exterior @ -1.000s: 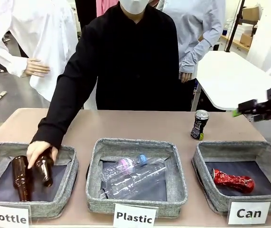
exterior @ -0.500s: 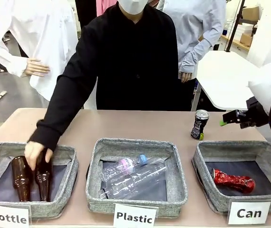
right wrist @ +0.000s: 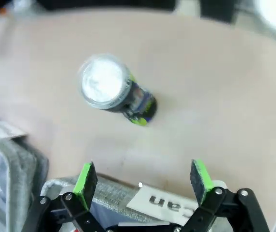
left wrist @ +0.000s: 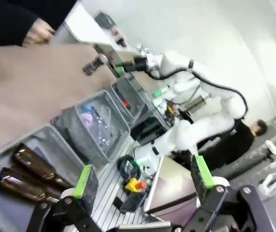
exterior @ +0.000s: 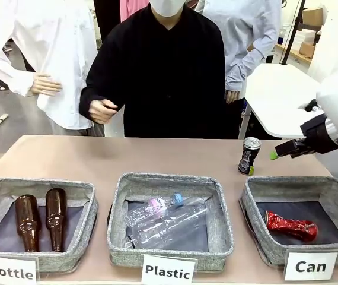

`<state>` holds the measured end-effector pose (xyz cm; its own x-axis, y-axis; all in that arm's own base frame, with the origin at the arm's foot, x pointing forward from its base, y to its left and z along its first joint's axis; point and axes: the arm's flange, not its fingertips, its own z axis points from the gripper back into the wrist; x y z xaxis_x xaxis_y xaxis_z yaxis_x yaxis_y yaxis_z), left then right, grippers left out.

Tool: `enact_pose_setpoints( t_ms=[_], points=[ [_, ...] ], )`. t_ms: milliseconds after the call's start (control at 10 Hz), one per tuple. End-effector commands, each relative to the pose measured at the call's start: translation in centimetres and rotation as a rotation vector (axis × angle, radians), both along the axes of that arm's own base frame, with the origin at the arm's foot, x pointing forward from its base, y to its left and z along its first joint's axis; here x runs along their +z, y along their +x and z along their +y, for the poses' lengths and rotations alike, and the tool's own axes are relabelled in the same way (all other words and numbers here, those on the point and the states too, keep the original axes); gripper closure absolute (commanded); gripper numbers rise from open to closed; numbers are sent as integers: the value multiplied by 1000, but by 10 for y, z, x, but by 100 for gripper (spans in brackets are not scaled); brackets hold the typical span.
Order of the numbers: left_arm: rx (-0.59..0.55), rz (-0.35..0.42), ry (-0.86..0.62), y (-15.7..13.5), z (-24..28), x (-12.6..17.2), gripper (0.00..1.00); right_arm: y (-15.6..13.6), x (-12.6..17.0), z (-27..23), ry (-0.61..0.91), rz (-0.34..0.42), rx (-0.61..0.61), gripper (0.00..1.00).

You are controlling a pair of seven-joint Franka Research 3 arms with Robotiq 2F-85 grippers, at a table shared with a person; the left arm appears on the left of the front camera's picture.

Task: Sort the can waste into the basket.
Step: Pick up the can waste from the table and place it in the right Fabric basket.

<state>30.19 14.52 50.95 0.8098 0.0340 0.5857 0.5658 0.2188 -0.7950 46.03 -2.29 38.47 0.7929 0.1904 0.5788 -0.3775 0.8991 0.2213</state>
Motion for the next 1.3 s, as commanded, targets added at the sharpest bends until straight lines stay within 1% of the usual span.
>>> enact_pose_setpoints(
  t_ms=[0, 100, 200, 300, 400, 500, 600, 800, 900, 1000, 1100, 1200],
  points=[
    [-42, 14, 33, 1, -47, -18, 0, 21, -16, -11, -2, -136, 290, 0],
    [-89, 21, 15, 2, -75, -28, 0, 29, -24, -9, -13, -147, 333, 0],
    [-148, 37, -2, 0, -106, -43, 0, 36, -33, -9, -10, -138, 343, 0],
    [-165, 63, 13, 0, -137, -67, 0, 40, -44, -12, 5, -132, 360, 0],
    [-134, 72, 5, 7, -160, -87, 0, 43, -52, -14, 22, -158, 383, 0],
    [-123, 83, 64, 15, -182, -109, 0, 47, -59, -13, 51, -220, 445, 0],
    [-168, 89, 26, 9, -136, -67, 0, 52, -69, -12, 65, -266, 471, 0],
    [-168, 89, 26, 9, -136, -67, 0, 65, -88, -9, 71, -320, 499, 0],
    [-168, 89, 26, 9, -136, -67, 0, 74, -99, -8, 80, -323, 503, 0],
    [-168, 89, 26, 9, -136, -67, 0, 78, -105, -8, 71, -339, 474, 0],
    [-168, 89, 26, 9, -136, -67, 0, 86, -111, -6, 105, -408, 420, 0],
    [-168, 89, 26, 9, -136, -67, 0, 93, -117, -3, 158, -424, 446, 0]
  ],
)
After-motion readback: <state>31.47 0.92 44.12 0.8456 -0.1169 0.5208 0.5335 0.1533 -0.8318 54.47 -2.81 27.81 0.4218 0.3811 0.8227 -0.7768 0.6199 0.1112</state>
